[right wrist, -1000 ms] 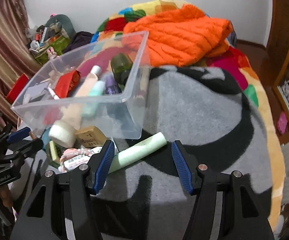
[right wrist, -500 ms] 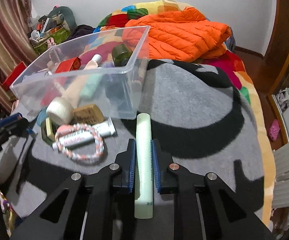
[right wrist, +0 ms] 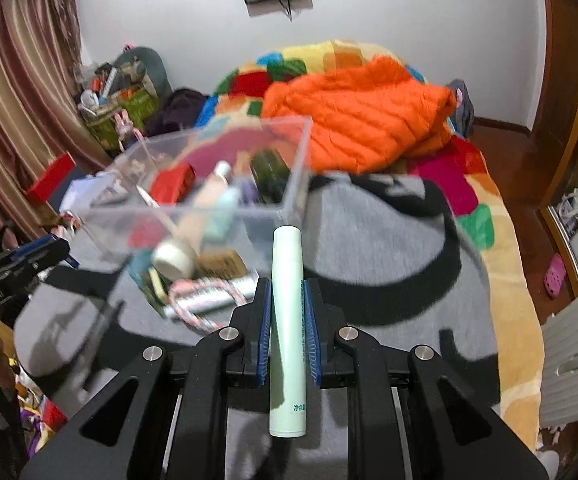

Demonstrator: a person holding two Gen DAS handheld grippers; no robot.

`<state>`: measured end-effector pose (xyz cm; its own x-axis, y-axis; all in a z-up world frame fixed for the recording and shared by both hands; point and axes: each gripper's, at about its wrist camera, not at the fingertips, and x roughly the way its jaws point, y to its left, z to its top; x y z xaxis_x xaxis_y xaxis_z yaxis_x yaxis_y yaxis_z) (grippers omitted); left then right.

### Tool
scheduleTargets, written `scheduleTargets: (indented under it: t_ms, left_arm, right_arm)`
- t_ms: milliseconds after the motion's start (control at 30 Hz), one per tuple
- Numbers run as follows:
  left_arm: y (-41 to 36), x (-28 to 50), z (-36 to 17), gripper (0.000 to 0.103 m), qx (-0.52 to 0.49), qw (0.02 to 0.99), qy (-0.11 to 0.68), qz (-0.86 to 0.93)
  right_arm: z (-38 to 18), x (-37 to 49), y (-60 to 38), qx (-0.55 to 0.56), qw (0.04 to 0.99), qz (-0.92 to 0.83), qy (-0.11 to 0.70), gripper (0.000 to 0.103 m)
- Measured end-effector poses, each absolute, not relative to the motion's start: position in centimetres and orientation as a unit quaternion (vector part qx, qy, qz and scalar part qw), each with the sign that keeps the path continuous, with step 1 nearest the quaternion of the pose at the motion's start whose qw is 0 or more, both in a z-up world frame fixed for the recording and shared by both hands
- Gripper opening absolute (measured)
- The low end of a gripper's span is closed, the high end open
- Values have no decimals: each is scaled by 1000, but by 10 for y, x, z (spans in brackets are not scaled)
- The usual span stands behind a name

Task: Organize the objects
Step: 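Carry the eraser box and pale green tube with both grippers into the box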

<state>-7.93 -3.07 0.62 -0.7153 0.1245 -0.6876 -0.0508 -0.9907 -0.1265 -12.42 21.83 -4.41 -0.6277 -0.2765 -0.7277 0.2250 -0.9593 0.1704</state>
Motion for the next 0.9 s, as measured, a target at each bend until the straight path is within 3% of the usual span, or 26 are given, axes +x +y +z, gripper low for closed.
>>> scheduleTargets:
  t_ms: [433,900]
  left_arm:
    - [-29,-109,40,47,-335,41,-47,940]
    - [-33,-175,16,47,-370,40,-60,926]
  right_arm:
    - [-8,-169,179,361,167,-917,-16,14]
    - [-16,-226,143,377,172,-910,9,14]
